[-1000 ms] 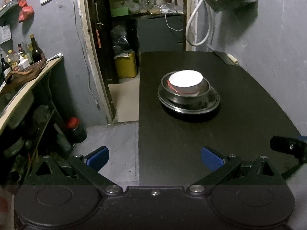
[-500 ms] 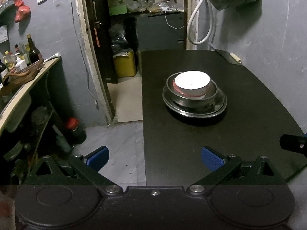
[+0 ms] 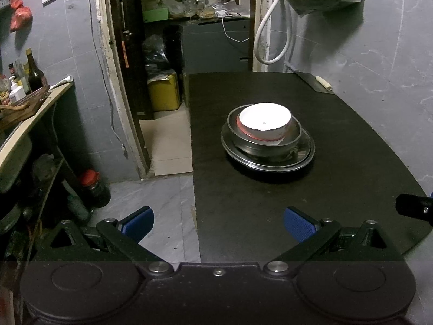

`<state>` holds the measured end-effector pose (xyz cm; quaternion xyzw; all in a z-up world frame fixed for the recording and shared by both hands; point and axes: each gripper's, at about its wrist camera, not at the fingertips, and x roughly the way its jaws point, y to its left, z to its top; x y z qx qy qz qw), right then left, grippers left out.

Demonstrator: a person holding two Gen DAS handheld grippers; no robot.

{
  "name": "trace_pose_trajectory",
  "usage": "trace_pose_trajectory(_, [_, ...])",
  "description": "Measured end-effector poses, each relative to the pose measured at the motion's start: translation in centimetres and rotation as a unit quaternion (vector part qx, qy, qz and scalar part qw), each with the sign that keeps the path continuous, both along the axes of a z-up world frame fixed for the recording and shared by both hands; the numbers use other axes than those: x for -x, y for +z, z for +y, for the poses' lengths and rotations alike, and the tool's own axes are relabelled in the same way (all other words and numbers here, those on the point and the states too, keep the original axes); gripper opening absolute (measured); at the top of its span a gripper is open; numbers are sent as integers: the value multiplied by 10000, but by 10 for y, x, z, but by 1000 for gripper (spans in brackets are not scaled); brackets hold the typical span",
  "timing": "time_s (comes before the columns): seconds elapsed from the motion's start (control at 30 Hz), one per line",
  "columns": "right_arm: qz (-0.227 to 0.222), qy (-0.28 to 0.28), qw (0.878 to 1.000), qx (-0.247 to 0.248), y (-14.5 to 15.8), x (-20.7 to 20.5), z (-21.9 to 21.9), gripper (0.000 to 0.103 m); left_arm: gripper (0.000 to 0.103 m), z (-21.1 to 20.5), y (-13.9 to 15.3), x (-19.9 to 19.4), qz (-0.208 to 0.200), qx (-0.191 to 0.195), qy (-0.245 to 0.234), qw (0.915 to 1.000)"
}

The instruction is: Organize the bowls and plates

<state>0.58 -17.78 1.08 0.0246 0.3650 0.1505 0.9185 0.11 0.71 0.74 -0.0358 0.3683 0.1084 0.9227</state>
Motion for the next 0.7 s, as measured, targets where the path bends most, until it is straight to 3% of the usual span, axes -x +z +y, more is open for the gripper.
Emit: trace_pose_trajectory(0.7, [44, 135, 9999, 24, -2, -4, 5, 103, 102, 7, -2, 2, -13, 9, 92, 10000])
